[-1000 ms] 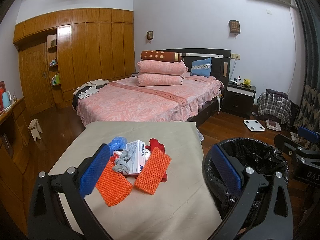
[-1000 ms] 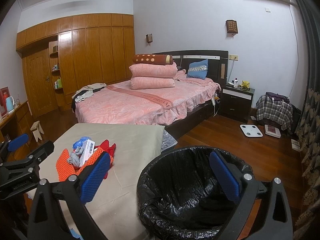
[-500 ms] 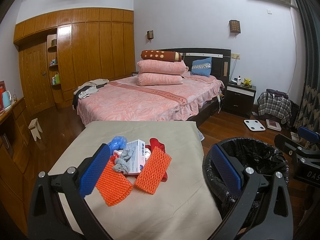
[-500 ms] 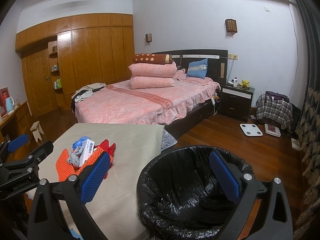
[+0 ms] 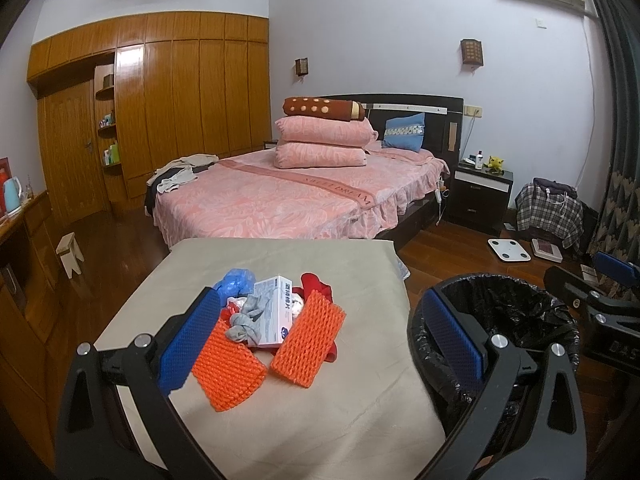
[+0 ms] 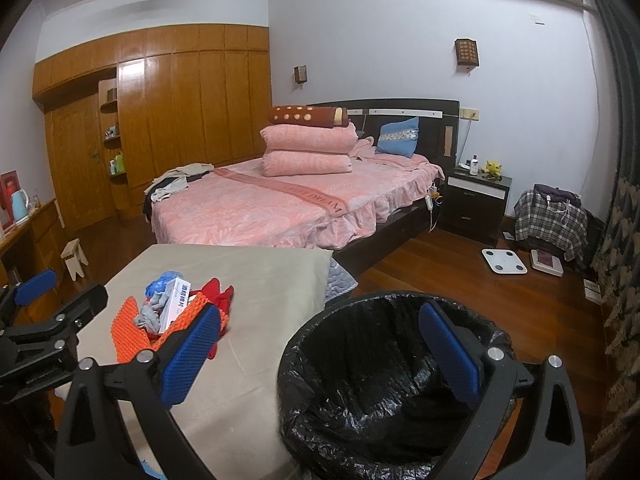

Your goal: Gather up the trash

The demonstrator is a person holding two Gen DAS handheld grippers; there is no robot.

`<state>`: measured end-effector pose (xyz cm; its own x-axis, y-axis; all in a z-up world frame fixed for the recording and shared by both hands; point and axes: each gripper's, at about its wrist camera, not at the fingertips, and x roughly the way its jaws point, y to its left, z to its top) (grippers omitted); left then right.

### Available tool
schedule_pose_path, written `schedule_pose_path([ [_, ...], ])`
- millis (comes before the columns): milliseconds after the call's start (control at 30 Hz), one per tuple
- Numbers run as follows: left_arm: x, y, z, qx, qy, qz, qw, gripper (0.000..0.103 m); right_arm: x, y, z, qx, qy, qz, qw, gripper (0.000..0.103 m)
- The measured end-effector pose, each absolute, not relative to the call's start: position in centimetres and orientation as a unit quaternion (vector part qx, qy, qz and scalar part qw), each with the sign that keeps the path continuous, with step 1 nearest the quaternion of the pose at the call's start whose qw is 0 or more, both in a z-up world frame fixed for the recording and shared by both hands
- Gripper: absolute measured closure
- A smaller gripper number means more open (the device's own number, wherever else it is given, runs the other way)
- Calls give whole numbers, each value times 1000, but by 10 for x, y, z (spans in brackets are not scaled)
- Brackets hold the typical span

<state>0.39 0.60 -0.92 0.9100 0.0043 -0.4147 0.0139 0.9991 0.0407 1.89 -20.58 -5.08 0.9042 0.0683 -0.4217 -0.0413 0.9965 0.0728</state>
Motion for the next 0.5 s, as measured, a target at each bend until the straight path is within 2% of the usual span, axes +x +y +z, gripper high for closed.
schedule_pose_path([
  [133,15,28,-36,16,220,4,975,5,31,-197,-54,33,228,34,973,6],
  [500,38,103,-60,23,235,92,967,5,83,-134,-90,17,269,94,958,6],
])
